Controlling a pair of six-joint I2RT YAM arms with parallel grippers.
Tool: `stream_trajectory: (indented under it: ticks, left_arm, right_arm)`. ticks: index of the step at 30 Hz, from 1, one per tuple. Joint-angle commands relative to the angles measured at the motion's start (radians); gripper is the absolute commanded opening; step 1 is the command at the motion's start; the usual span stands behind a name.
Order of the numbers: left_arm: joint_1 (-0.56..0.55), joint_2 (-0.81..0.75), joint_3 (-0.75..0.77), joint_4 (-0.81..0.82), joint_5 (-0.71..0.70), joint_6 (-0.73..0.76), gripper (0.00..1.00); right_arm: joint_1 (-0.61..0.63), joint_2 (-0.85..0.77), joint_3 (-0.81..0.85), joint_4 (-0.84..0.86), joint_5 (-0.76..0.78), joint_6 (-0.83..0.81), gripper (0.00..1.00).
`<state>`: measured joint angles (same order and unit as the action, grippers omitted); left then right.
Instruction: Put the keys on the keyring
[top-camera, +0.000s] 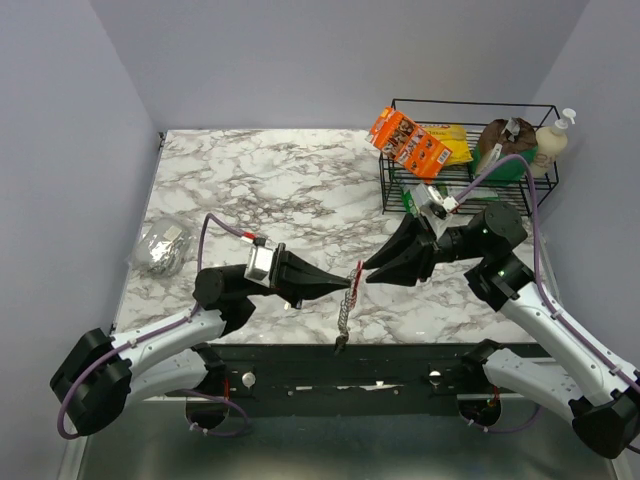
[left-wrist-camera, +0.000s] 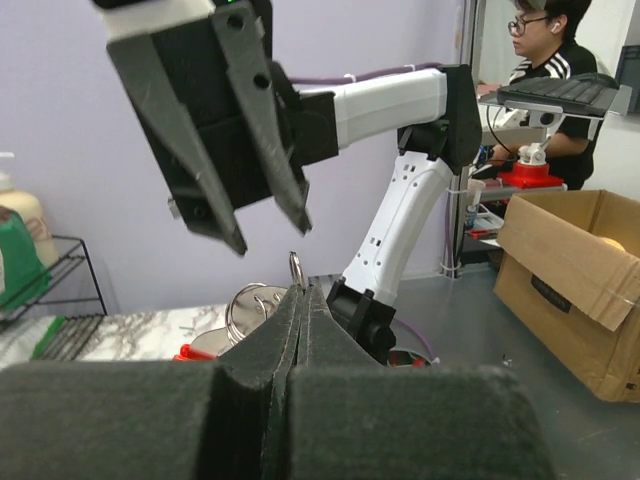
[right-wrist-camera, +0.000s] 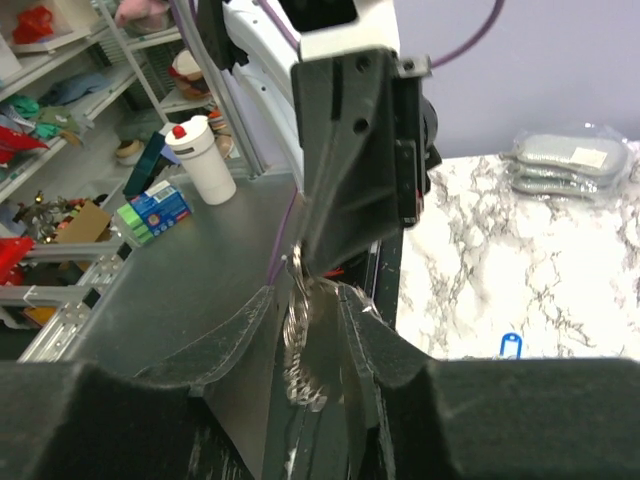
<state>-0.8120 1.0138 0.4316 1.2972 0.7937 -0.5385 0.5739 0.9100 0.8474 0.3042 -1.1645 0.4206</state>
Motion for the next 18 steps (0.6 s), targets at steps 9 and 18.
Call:
stream_trajectory:
  ticks: [9,18]
  left_arm:
    - [-0.003,-0.072,0.076,-0.025,0.035,0.124,0.0]
    - [-0.003,-0.155,0.173,-0.522,0.052,0.31,0.0]
  right_arm:
    - [-0.005,0.006,0.012,-0.06,0.038,-0.034,0.36]
    - [-0.003,-0.01,0.031,-0.143,0.075,-0.086,0.35]
